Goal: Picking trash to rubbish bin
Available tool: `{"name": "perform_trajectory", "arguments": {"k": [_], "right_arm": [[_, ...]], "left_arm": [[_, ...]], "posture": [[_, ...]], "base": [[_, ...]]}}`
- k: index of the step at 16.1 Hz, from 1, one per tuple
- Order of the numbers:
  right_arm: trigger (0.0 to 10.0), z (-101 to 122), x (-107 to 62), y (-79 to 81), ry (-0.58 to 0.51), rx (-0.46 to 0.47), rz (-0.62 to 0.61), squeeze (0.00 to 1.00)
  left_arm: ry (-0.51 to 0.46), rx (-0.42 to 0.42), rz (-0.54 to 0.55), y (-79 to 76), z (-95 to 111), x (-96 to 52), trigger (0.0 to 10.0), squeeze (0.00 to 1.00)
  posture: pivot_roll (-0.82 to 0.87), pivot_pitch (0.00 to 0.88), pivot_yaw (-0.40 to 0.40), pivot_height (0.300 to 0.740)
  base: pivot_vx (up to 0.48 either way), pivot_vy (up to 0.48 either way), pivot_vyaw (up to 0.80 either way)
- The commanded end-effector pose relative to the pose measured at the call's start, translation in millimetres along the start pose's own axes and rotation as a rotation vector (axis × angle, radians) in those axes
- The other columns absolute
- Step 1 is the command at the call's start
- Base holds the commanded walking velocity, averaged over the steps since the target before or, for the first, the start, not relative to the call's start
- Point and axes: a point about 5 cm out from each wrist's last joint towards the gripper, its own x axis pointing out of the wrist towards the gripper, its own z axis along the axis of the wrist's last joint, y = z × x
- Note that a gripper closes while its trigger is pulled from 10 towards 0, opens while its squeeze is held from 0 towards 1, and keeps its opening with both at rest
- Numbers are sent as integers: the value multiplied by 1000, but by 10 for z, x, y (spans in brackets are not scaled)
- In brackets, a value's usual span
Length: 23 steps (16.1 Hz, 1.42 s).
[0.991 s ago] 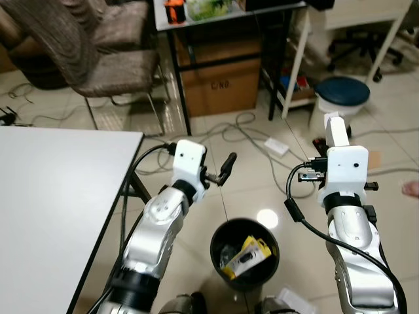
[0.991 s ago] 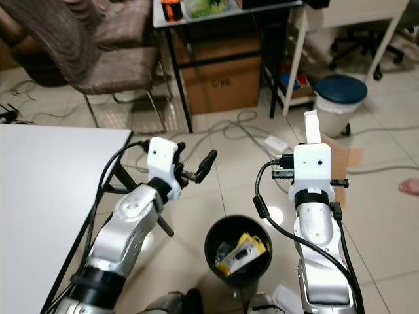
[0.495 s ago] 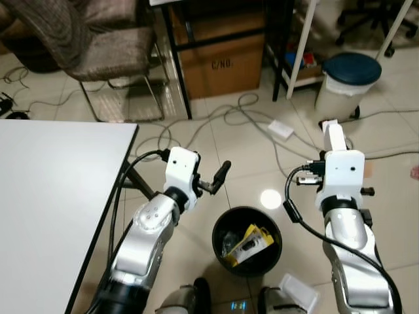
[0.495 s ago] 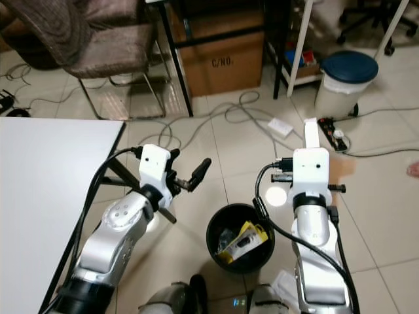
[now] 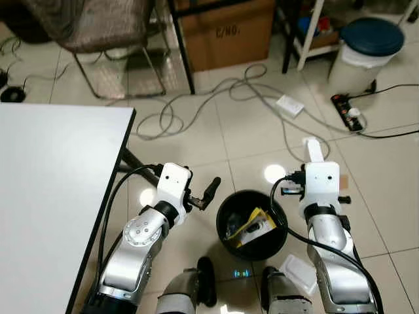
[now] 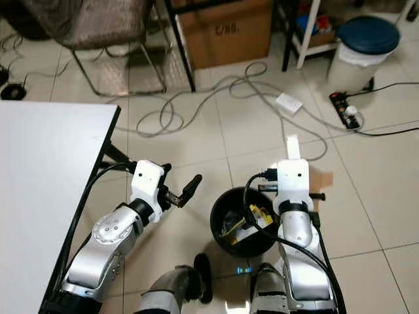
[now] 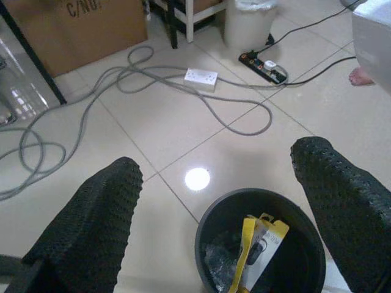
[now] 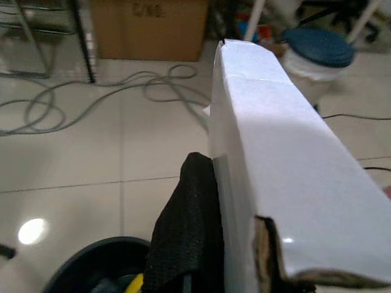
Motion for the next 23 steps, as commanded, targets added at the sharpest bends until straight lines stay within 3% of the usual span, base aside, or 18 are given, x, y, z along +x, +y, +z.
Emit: {"name": "perform_trajectory", "arguments": {"k": [1, 3, 6, 9, 13, 17, 23], "right_arm": [[10000, -80, -7, 66, 30, 49, 41, 0], [10000, -203, -26, 178, 66, 139, 111, 0], [10000, -297, -67, 212, 88, 129, 129, 0], [10000, -335, -94, 196, 84, 125, 137, 0], [10000, -341, -134, 257, 59, 119, 179, 0], [10000, -364, -131, 204, 56, 98, 164, 0], [10000, -323, -116, 269, -8, 153, 193, 0]], "left_arm": [[11, 11, 21, 44, -19, -73, 10000, 0], [29, 13, 2, 56, -140, -158, 10000, 0], [88, -29, 1, 157, -314, -247, 10000, 0], [92, -34, -10, 188, -321, -292, 10000, 0], [89, -1, -117, 213, -311, -397, 10000, 0], [103, 13, -100, 299, -318, -424, 10000, 0], [101, 16, -110, 242, -296, -478, 10000, 0]], "posture": [[-6, 377, 161, 740], [-2, 375, 160, 740], [-4, 370, 157, 740], [-7, 376, 156, 740], [14, 412, 163, 740], [15, 424, 170, 740], [43, 452, 181, 740]], "base": [[0, 0, 0], [0, 0, 0], [0, 0, 0], [0, 0, 0], [0, 0, 0], [0, 0, 0], [0, 0, 0]]}}
